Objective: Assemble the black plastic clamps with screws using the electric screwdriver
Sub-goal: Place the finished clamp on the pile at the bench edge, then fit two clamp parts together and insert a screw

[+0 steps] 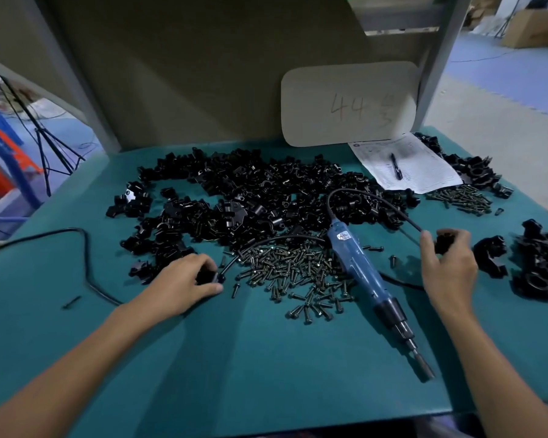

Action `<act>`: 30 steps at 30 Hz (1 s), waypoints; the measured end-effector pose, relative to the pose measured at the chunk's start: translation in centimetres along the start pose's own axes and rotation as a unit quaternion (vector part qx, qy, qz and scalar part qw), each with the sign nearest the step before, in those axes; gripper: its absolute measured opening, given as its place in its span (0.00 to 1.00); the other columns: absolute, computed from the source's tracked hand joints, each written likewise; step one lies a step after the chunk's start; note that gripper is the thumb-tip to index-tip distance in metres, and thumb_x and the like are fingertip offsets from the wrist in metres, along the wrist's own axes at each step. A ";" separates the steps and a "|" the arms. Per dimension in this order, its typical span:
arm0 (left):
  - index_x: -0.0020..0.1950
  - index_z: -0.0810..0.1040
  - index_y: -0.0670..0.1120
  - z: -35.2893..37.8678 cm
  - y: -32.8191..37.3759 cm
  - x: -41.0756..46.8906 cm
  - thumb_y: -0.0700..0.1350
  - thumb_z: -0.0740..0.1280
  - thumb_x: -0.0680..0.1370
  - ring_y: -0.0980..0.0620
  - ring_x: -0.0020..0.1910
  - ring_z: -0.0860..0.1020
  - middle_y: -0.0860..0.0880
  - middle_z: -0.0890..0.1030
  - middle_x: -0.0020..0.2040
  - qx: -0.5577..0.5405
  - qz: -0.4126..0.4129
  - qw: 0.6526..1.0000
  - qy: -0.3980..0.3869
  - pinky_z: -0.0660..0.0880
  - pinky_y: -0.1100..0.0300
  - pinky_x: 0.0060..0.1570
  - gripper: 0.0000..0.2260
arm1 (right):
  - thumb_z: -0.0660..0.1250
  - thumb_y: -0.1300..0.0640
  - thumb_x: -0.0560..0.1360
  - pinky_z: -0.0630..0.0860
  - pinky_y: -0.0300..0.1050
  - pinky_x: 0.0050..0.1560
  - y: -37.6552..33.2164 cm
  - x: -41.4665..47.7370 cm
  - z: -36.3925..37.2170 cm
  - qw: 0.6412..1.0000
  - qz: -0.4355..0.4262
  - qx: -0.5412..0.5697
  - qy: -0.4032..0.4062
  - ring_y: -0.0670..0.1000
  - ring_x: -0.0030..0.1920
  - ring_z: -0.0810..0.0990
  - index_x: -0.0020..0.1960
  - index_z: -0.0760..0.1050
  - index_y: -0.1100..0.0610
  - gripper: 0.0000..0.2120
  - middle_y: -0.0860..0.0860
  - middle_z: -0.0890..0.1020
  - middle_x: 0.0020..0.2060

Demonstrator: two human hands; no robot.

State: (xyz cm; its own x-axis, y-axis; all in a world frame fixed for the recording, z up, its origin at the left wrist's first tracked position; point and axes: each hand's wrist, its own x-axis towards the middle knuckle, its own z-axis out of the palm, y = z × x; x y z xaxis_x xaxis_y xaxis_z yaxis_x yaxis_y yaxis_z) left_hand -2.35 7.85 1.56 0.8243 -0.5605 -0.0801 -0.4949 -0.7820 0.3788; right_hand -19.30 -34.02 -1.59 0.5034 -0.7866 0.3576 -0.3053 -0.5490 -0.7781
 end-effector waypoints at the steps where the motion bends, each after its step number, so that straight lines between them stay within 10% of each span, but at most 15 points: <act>1: 0.57 0.74 0.54 0.0 0.0 -0.1 0.60 0.70 0.77 0.60 0.44 0.75 0.58 0.77 0.49 -0.007 -0.006 1.000 0.021 0.70 0.66 0.40 0.14 | 0.61 0.49 0.84 0.71 0.50 0.40 -0.3 0.0 0.0 1.000 0.006 0.013 -0.011 0.60 0.44 0.78 0.61 0.68 0.58 0.13 0.59 0.79 0.47; 6: 0.57 0.69 0.57 -0.9 0.8 0.0 0.59 0.62 0.81 0.57 0.41 0.80 0.52 0.80 0.46 -0.179 -0.040 0.980 0.078 0.76 0.60 0.40 0.10 | 0.59 0.48 0.83 0.72 0.40 0.34 -5.9 -1.2 -1.1 0.988 -0.001 0.153 -0.032 0.38 0.37 0.77 0.59 0.70 0.50 0.08 0.49 0.79 0.43; 13: 0.57 0.71 0.58 -0.3 3.6 0.2 0.53 0.57 0.85 0.52 0.41 0.77 0.51 0.73 0.41 -0.304 -0.062 0.951 0.008 0.78 0.62 0.40 0.05 | 0.60 0.49 0.84 0.77 0.43 0.34 -10.9 -11.7 2.9 0.912 0.002 0.275 -0.305 0.45 0.36 0.78 0.54 0.78 0.37 0.09 0.46 0.83 0.43; 19: 0.58 0.74 0.56 -0.8 4.7 1.0 0.53 0.67 0.81 0.51 0.40 0.85 0.48 0.84 0.46 -0.398 -0.068 0.911 0.082 0.80 0.45 0.55 0.06 | 0.61 0.45 0.84 0.74 0.47 0.33 -9.6 -14.6 5.3 0.939 -0.003 0.225 -0.259 0.45 0.31 0.73 0.65 0.71 0.33 0.12 0.48 0.76 0.33; 26: 0.70 0.73 0.51 -4.0 8.5 6.8 0.47 0.66 0.82 0.52 0.57 0.81 0.49 0.77 0.63 -0.574 -0.032 0.817 0.046 0.80 0.59 0.55 0.16 | 0.59 0.40 0.82 0.66 0.37 0.41 -9.1 -15.4 5.3 0.959 -0.034 0.172 -0.223 0.35 0.34 0.69 0.70 0.70 0.39 0.17 0.36 0.73 0.33; 30: 0.71 0.74 0.52 -5.2 5.1 8.6 0.50 0.64 0.83 0.55 0.61 0.76 0.54 0.77 0.66 -0.267 -0.020 0.946 0.182 0.72 0.55 0.63 0.16 | 0.57 0.37 0.80 0.64 0.32 0.38 -9.2 -15.5 5.2 0.961 -0.029 0.166 -0.220 0.38 0.31 0.71 0.71 0.70 0.39 0.20 0.36 0.75 0.32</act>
State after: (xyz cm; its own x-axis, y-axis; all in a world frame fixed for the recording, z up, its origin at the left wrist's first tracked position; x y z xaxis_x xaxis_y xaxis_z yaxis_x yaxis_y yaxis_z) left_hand 3.64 0.50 7.59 0.9278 -0.3261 0.1812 -0.3313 -0.4969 0.8021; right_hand -20.08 -15.30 -2.70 0.8269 -0.5222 0.2085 -0.0294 -0.4103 -0.9115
